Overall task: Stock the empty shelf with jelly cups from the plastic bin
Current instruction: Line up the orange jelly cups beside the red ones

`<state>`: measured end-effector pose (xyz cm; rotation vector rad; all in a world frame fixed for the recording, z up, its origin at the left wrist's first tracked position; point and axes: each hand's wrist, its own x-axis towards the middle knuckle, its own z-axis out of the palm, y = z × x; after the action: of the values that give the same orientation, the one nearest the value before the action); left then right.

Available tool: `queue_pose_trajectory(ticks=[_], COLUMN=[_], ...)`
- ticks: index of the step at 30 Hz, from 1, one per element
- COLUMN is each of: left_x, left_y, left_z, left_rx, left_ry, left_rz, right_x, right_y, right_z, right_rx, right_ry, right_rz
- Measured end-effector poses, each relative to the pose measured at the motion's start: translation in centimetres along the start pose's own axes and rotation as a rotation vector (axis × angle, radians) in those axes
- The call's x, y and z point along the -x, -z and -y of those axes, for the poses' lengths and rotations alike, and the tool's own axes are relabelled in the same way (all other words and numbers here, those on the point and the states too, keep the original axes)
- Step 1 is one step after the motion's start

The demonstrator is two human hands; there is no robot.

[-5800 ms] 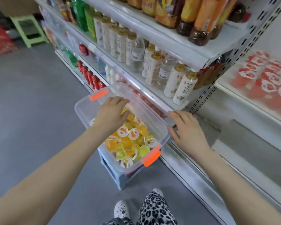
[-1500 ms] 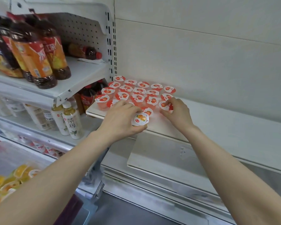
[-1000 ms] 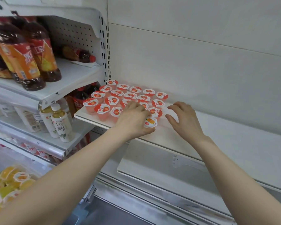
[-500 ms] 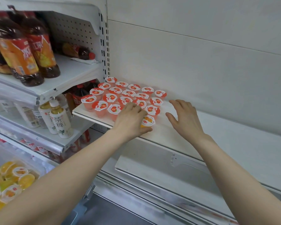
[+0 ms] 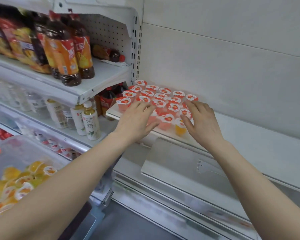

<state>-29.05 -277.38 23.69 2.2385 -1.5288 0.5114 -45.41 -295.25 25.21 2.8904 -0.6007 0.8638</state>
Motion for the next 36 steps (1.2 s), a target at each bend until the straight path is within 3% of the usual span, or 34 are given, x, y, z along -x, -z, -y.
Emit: queue_pose_trajectory(ticks=[5, 11, 21, 25, 28, 32, 36], left_x=[5.7, 16.5, 34.2, 38.1, 39.5, 40.4, 40.7], left_y=[3.0, 4.5, 4.9, 3.7, 2.5, 1.4, 0.9], left_z=[6.0, 14.8, 26.2, 28.3, 29.5, 29.9, 30.3], left_rx=[-0.022, -0.022, -0.067, -0.074, -0.063, -0.052, -0.064], left_ry=[0.078, 0.233, 0.622, 0.742, 0.816, 0.899, 0.896], left_rz=[-0.009, -0.004, 0.217, 0.315, 0.382, 0.423, 0.417], right_x=[0.7, 2.8, 7.6, 7.5, 6.3, 5.5, 5.1], right_y=[-2.1, -6.4, -17.1, -20.7, -23.7, -28.0, -30.6], right_z=[7.5, 18.3, 33.3, 37.3, 40.2, 43.4, 45.3], right_rx=[-0.014, -0.080, -0.236, -0.306, -0.180, -0.071, 0.070], right_ry=[0.115, 0.225, 0.422, 0.487, 0.486, 0.502, 0.495], right_rz=[-0.033, 0.059, 0.244, 0.488, 0.749, 0.933, 1.001])
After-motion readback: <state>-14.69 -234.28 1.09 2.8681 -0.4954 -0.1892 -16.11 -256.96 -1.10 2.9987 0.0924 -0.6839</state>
